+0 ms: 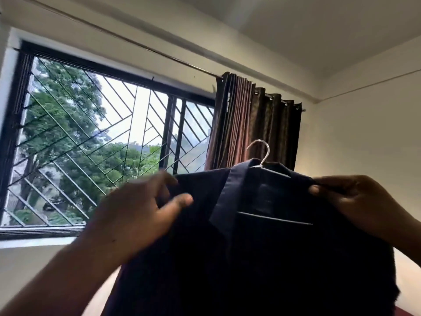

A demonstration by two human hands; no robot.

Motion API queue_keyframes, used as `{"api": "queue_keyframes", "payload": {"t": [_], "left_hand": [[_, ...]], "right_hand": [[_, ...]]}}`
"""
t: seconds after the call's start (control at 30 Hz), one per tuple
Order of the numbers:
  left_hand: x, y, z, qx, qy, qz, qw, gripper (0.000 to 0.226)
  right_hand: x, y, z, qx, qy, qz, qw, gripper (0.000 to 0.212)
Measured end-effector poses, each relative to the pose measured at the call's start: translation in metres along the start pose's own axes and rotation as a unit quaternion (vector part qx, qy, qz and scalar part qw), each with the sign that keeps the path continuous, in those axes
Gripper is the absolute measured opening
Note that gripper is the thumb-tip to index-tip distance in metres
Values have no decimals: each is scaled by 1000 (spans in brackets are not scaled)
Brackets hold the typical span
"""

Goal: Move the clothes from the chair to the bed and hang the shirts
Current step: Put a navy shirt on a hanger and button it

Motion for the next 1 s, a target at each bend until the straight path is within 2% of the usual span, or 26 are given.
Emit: {"api": "queue_keyframes", "payload": {"t": [0.03, 0.07, 0.13, 0.17, 0.27, 0.33, 0.43, 0.53, 0.6, 0.67, 0.73, 0.77, 0.83, 0.87, 0.93, 0.97, 1.0], "left_hand": [[-11, 8, 4, -65, -33, 59, 996, 63], [-21, 7, 9, -93, -63, 114, 987, 69], [-37, -13, 24, -57, -95, 153, 982, 77], [-44, -27, 31, -23, -108, 139, 984, 77], [-68, -63, 41, 38, -125, 39, 991, 56], [-79, -80, 41, 3, -115, 29, 993, 48], [-91, -102, 35, -43, -105, 40, 993, 48], [-101, -124, 29, -47, -102, 56, 992, 43], [-105, -135, 26, -42, -115, 69, 990, 44], [-106, -143, 21, -39, -136, 73, 987, 42], [-103, -146, 17, -46, -146, 54, 987, 38], [-102, -146, 16, -54, -148, 39, 987, 35], [-95, -148, 15, -66, -152, 13, 986, 30], [-90, -150, 15, -69, -153, 7, 986, 30], [-74, -156, 19, -74, -137, -8, 988, 34], [-59, -157, 22, -77, -122, -22, 989, 36], [-44, -157, 25, -79, -109, -39, 990, 39]], "right_hand": [[-7, 11, -6, -11, -1, -10, 1000, 48], [-12, 21, -11, -27, 1, -16, 1000, 40], [-23, 39, -21, -57, 1, -32, 998, 11], [-29, 45, -25, -70, 2, -62, 996, 9], [-44, 55, -35, -115, 7, -158, 981, 7], [-56, 57, -40, -142, 26, -193, 971, 18], [-82, 51, -39, -142, 51, -205, 967, 30], [-106, 42, -38, -106, 10, -95, 990, 21], [-117, 32, -32, -16, -66, 24, 997, 28], [-125, 23, -31, 79, -191, 127, 970, 33], [-130, 13, -31, 147, -291, 200, 924, 28], [-129, 9, -26, 151, -305, 227, 913, 27], [-126, -7, -8, 137, -301, 239, 913, 32], [-123, -17, 5, 135, -293, 197, 926, 39], [-110, -36, 24, 154, -270, 1, 950, 57], [-99, -39, 32, 142, -268, -92, 948, 65], [-91, -36, 38, 114, -281, -133, 943, 74]]}}
Point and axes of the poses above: each hand's wrist, its own z-axis towards the middle knuckle, its own y-axis out of the back of the hand, x = y × z, the point moved 7 cm from there along z, towards the middle knuckle, and after that the axes turned 13 degrees about x, right-handed, at the moved point
